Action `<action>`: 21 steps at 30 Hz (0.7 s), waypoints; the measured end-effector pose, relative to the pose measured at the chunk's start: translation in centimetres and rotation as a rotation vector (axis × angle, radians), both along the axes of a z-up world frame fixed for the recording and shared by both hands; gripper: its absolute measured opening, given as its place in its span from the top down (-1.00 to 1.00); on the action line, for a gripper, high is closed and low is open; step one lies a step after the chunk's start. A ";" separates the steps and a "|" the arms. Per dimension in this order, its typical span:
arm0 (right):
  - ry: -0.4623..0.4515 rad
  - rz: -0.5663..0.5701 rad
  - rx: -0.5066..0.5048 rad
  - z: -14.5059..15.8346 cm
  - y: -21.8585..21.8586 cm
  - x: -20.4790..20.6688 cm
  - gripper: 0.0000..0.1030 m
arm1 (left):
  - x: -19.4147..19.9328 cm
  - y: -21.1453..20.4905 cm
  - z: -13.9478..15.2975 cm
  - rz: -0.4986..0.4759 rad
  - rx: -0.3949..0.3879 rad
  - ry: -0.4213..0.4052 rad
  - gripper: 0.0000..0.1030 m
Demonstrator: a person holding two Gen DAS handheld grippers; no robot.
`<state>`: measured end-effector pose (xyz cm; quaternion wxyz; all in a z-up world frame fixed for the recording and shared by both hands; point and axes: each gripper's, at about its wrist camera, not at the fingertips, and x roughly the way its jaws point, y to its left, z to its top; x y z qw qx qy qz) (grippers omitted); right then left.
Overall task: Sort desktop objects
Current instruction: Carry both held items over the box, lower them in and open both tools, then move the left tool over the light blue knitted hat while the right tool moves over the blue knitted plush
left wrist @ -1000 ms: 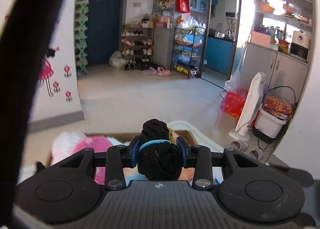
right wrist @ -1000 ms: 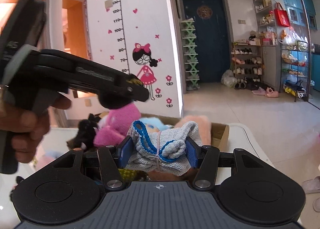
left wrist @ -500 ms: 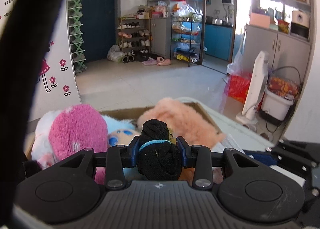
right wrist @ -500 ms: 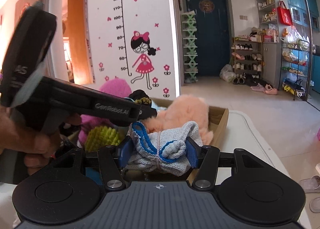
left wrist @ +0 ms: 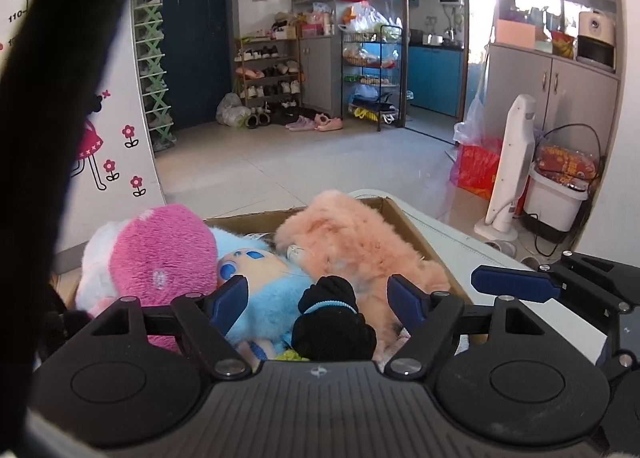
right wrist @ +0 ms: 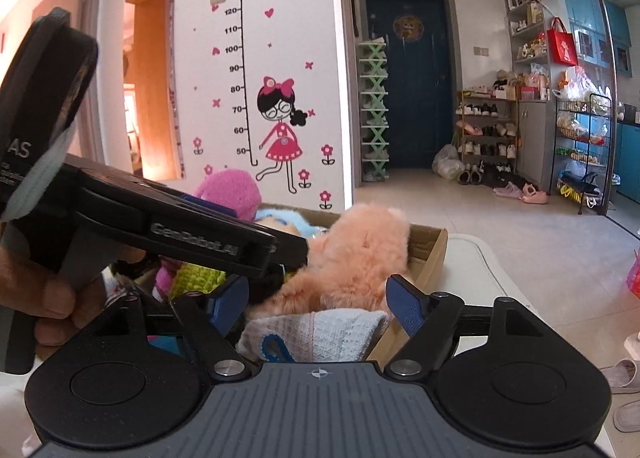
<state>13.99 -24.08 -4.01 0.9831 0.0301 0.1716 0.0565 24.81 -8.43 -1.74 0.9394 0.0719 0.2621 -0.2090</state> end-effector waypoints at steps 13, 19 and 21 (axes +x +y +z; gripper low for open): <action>-0.107 0.028 0.075 3.1 1.1 -3.6 -0.68 | -8.6 9.2 4.5 0.147 -0.125 -0.061 -0.84; -0.068 0.078 0.102 3.2 3.6 -4.3 -0.76 | -11.0 14.4 4.4 0.245 -0.042 -0.064 -0.94; -0.041 0.085 0.116 2.9 4.6 -4.3 -0.77 | -10.6 16.0 3.8 0.278 -0.039 -0.034 -0.94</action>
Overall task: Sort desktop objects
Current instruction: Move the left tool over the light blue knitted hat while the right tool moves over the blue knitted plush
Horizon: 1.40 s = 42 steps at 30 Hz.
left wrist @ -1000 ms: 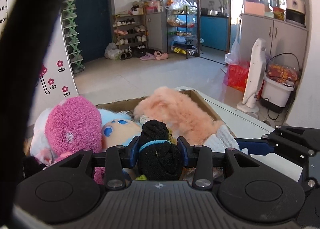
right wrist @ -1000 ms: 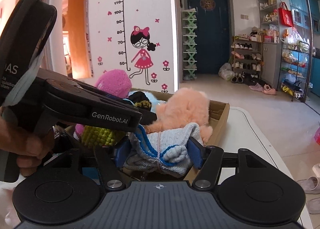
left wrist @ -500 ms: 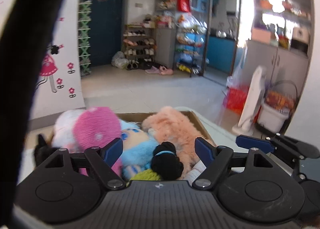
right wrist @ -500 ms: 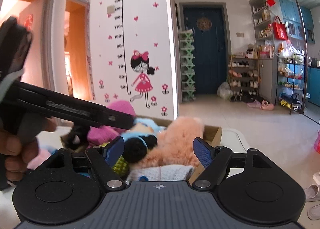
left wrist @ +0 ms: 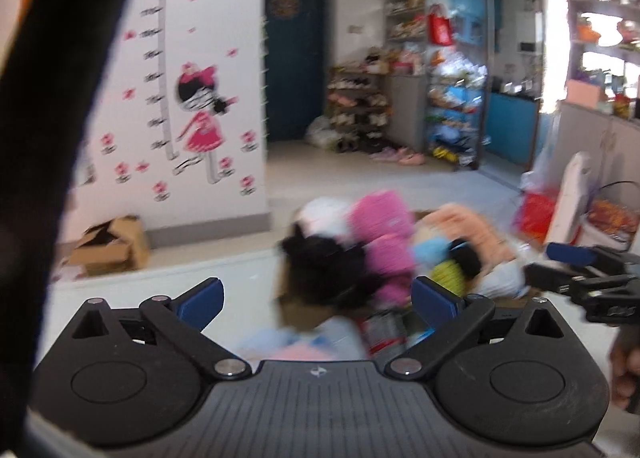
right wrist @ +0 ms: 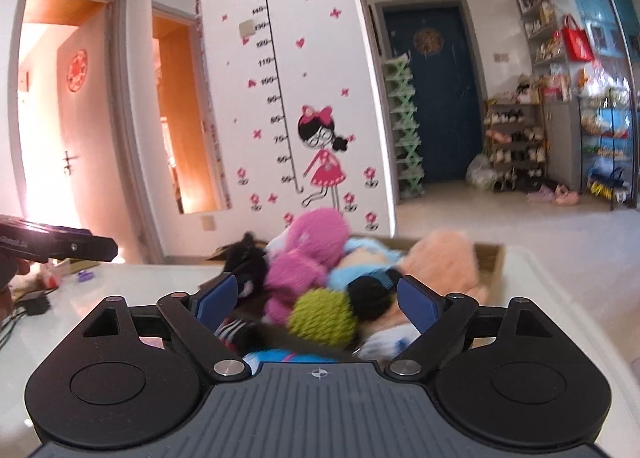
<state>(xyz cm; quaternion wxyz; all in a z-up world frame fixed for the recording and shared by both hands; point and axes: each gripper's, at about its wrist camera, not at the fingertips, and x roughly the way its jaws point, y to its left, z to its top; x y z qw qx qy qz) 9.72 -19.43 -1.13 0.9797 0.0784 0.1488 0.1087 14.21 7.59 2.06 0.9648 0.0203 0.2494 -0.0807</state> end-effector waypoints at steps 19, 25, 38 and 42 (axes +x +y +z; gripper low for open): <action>0.159 0.008 0.146 -4.4 2.1 1.4 -0.86 | 11.0 1.9 -6.8 0.054 -0.155 0.242 -0.89; 0.211 0.014 0.254 -5.7 1.0 2.9 -0.89 | 11.0 1.5 -7.7 -0.002 -0.185 0.278 -0.86; 0.327 0.119 0.330 -7.7 1.2 5.8 -0.95 | 10.2 0.5 -8.1 -0.194 -0.230 0.366 -0.86; 0.358 0.179 0.317 -7.8 2.2 5.7 -0.95 | 8.1 -0.6 -8.2 -0.281 -0.183 0.385 -0.86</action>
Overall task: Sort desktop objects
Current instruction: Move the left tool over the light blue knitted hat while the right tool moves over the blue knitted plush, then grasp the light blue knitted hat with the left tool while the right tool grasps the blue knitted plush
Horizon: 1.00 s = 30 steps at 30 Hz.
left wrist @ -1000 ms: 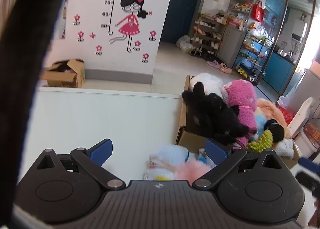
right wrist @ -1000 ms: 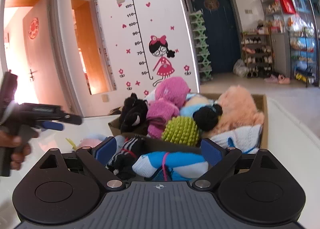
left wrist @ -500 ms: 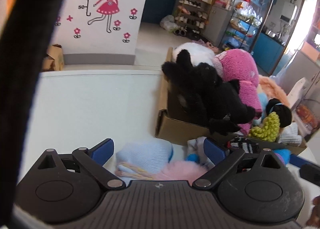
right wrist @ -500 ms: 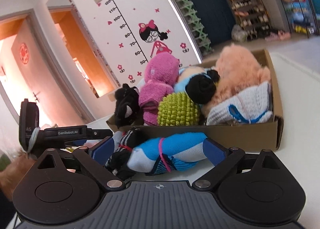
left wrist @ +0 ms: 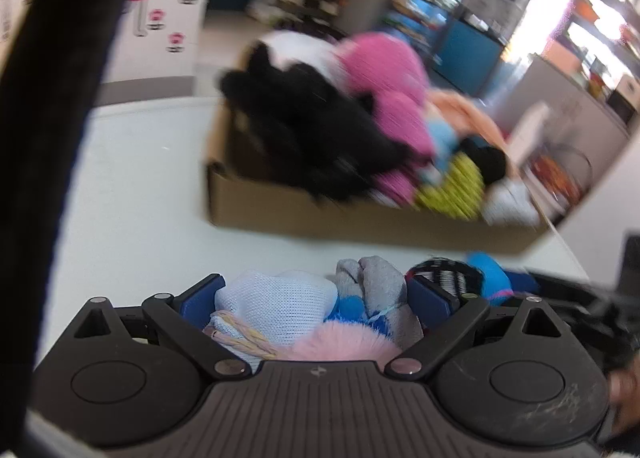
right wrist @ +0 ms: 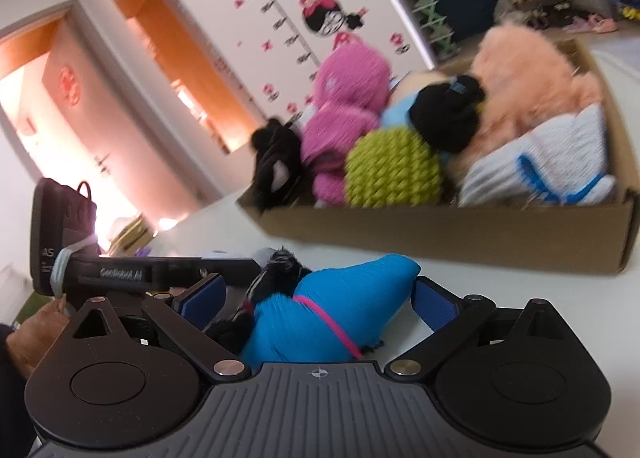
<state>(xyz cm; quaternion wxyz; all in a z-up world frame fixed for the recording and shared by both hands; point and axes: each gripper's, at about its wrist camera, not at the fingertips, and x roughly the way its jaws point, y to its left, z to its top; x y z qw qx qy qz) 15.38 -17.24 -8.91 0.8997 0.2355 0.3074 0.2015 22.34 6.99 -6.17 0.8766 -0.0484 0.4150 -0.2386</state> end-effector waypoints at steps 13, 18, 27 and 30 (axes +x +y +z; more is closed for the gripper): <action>-0.085 0.065 -0.107 3.1 1.6 -6.6 -0.95 | -8.9 1.6 0.9 0.043 -0.034 -0.013 -0.85; -0.129 0.012 -0.212 4.1 1.1 -8.5 -0.96 | -11.0 2.5 2.4 0.100 0.007 -0.069 -0.85; -0.161 0.018 -0.400 4.2 2.5 -11.0 -0.96 | -13.6 5.5 3.6 0.222 0.054 -0.105 -0.90; -0.181 0.027 -0.501 4.0 3.3 -11.2 -0.96 | -13.4 5.7 3.2 0.234 0.055 -0.085 -0.90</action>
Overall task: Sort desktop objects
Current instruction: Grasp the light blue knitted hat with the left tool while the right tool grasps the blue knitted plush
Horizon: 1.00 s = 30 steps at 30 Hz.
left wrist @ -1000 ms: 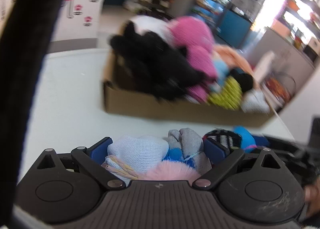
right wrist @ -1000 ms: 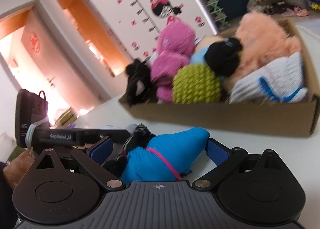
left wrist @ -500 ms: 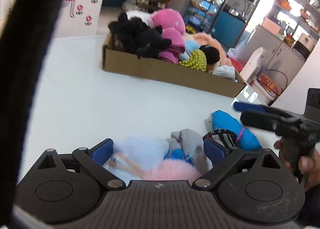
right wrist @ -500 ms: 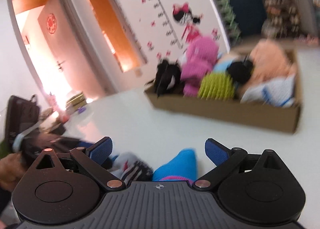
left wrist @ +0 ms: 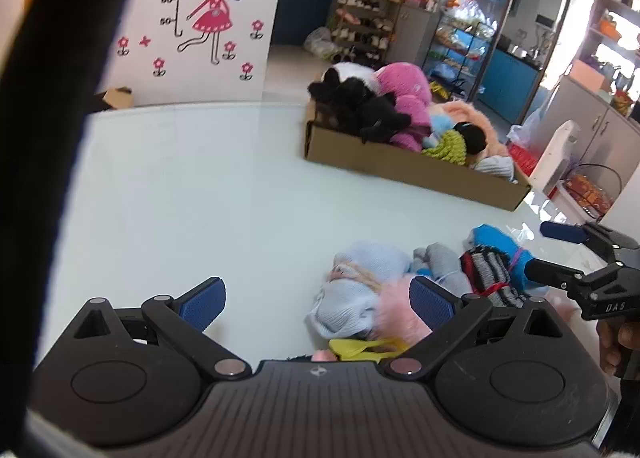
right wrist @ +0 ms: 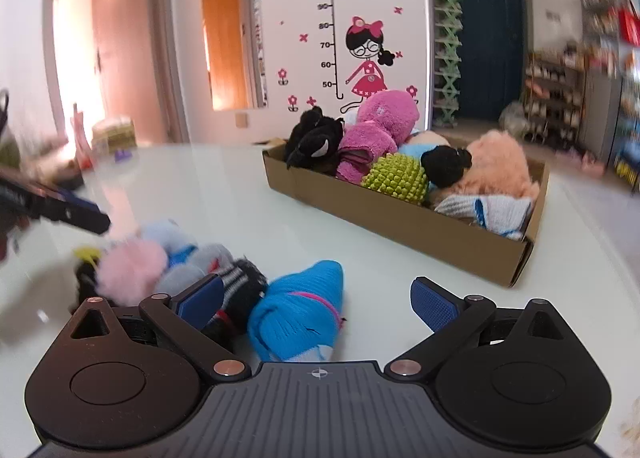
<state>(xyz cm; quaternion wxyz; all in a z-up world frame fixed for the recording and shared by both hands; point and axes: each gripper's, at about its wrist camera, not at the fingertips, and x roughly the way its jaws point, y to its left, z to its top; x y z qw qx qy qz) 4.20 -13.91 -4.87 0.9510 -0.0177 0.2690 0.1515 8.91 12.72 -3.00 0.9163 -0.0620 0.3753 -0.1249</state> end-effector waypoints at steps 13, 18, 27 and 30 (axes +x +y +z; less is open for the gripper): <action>0.029 -0.028 -0.157 -1.1 -0.1 0.5 -0.96 | 2.0 -3.1 -1.9 -0.127 0.067 0.104 -0.94; 0.008 -0.094 -0.166 -0.9 -1.2 0.6 -0.96 | 2.7 -3.1 -1.8 -0.057 0.082 0.083 -0.97; 0.026 -0.097 -0.154 -1.2 -1.6 1.0 -0.97 | 2.9 -0.1 -2.2 0.115 0.011 0.125 -0.98; 0.020 -0.086 -0.147 -1.1 -1.3 0.9 -0.97 | 3.5 -0.7 -1.9 0.100 0.058 0.121 -0.98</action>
